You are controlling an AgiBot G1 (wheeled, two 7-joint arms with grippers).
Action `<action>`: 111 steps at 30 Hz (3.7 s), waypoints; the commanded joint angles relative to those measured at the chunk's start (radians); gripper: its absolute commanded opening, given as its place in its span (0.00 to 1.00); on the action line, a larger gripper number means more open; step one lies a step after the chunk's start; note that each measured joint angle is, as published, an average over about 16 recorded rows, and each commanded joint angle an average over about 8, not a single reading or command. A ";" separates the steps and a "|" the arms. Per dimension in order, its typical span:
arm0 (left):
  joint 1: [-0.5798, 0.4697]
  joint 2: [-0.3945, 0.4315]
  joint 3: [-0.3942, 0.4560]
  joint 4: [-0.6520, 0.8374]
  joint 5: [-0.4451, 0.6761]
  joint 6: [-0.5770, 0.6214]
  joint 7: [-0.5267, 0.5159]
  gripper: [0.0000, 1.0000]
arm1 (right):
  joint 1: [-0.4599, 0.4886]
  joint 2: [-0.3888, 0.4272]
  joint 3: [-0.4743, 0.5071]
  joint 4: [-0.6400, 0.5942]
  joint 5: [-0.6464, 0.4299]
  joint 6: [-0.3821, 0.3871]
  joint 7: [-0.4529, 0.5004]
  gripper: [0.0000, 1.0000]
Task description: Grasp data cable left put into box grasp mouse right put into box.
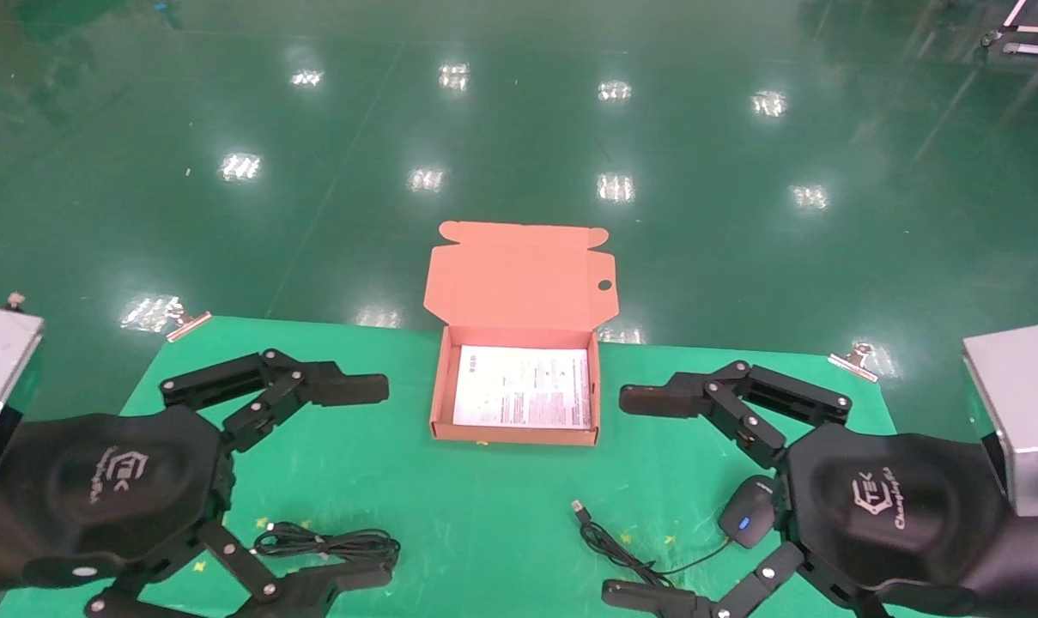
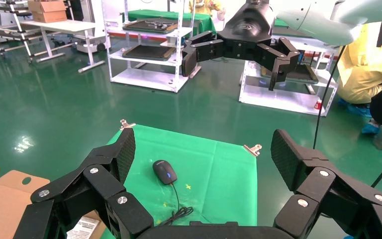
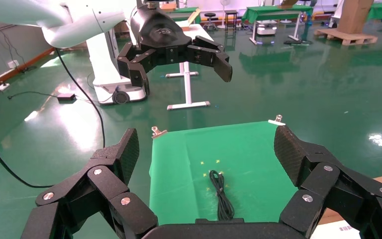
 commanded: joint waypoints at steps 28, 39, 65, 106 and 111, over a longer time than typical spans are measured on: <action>0.000 0.000 0.000 0.000 0.000 0.000 0.000 1.00 | 0.000 0.000 0.001 0.000 0.000 0.000 0.000 1.00; -0.015 0.002 0.015 -0.005 0.022 0.010 -0.010 1.00 | 0.009 0.004 0.002 0.006 -0.018 0.012 -0.010 1.00; -0.272 0.029 0.290 -0.047 0.420 0.081 -0.118 1.00 | 0.370 -0.033 -0.340 0.069 -0.495 -0.090 -0.089 1.00; -0.349 0.270 0.706 0.027 1.174 -0.182 -0.336 1.00 | 0.479 -0.291 -0.904 0.071 -1.243 0.195 0.214 1.00; -0.340 0.296 0.705 0.094 1.179 -0.205 -0.351 1.00 | 0.452 -0.308 -0.906 0.066 -1.276 0.224 0.282 1.00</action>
